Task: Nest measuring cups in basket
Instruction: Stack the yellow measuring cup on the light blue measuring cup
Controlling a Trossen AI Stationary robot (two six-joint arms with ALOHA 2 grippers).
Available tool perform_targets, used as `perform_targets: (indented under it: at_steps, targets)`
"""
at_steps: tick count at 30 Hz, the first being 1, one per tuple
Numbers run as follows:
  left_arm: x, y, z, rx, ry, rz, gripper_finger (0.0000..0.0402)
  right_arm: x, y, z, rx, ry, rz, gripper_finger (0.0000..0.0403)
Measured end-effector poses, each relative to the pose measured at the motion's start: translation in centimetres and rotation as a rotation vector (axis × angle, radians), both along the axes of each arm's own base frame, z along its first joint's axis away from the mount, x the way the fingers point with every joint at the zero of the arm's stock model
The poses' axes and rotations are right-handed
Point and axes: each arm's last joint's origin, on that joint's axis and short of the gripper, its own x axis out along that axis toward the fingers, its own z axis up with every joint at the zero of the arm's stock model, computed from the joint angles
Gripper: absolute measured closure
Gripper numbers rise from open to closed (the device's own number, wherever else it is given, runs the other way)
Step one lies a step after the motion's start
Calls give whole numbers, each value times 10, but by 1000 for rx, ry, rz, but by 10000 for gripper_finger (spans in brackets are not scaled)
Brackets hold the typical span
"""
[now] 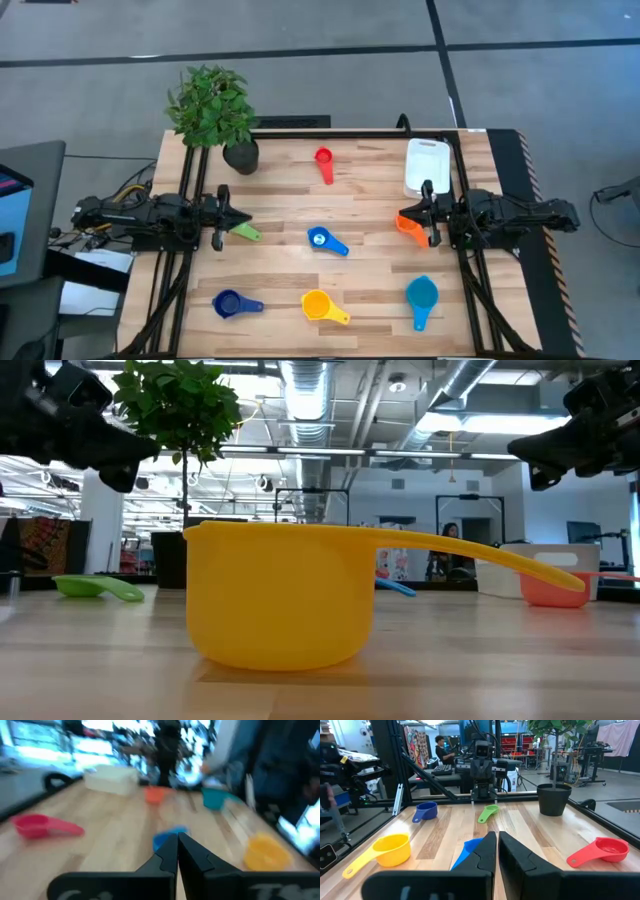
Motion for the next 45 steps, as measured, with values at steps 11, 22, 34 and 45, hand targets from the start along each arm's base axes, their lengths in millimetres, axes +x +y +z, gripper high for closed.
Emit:
perform_targets:
  at_steps: [11,22,34,45]
  targets:
    - [-3,7,9,-439,-175,179,402,0,0,0,0,0,0,358]
    - [-4,11,8,-680,-267,298,402,0,0,3,0,-34,-5,357]
    - [7,5,3,-734,-118,139,402,-7,-13,27,589,-412,-337,380]
    - [57,-4,29,-611,75,168,401,7,-1,12,913,-106,-233,394]
